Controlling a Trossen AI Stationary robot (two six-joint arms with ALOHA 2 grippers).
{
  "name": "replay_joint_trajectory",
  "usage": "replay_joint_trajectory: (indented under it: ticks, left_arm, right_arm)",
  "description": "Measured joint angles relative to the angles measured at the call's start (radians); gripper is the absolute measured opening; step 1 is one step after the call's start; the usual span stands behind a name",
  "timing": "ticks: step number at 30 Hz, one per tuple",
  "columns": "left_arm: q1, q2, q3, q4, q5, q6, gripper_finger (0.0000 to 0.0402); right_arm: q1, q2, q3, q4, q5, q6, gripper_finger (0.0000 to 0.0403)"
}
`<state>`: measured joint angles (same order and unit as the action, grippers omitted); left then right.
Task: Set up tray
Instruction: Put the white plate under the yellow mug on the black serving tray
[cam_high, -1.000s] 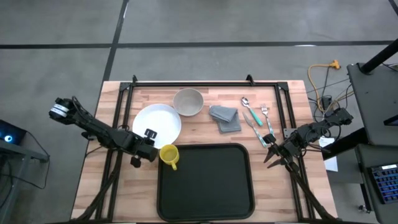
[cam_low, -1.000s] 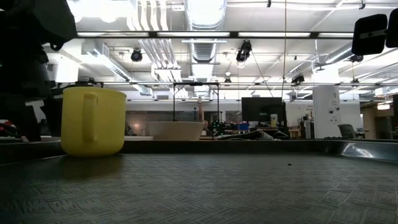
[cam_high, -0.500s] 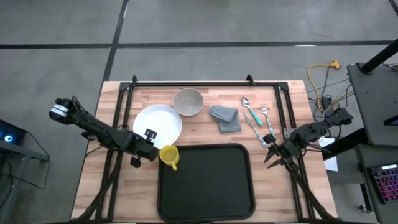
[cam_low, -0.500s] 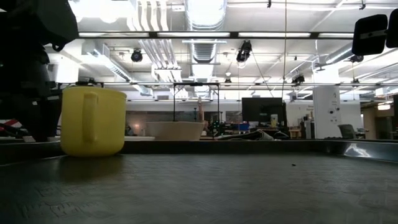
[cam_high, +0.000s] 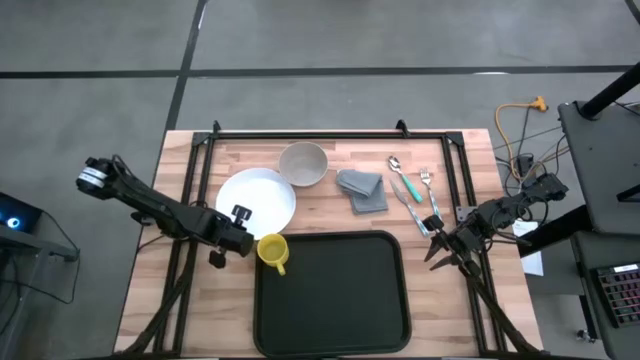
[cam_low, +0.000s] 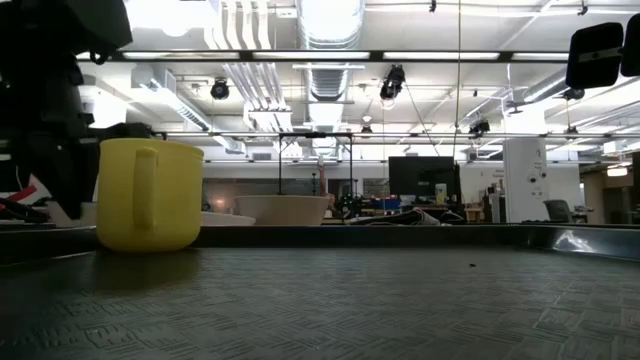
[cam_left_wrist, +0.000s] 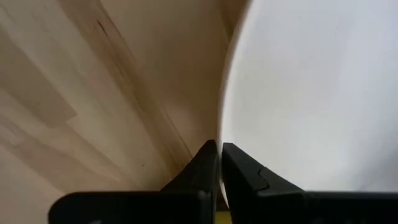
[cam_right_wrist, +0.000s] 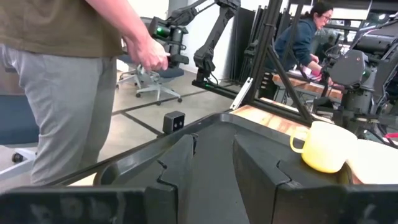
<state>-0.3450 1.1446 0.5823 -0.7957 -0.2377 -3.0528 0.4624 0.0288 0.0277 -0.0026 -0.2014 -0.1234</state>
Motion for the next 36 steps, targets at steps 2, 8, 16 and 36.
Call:
replay_joint_trajectory:
  ticks: [2,8,16,36]
  left_arm:
    - [0.0,-0.016,0.013,-0.037,0.002,0.001,0.0]
    - [-0.001,-0.06,0.075,-0.223,0.005,0.004,0.0001]
    - [-0.001,-0.122,0.148,-0.397,0.005,0.004,0.0001]
    - [0.0,-0.138,0.302,-0.549,-0.04,0.027,0.0]
  right_arm:
    - [0.0,0.0,0.0,0.0,0.0,0.0,0.01]
    - [0.0,0.0,0.0,0.0,0.0,0.0,0.01]
    - [0.0,0.0,0.0,0.0,0.0,0.0,0.01]
    - [0.0,0.0,0.0,-0.001,0.0,0.0,0.01]
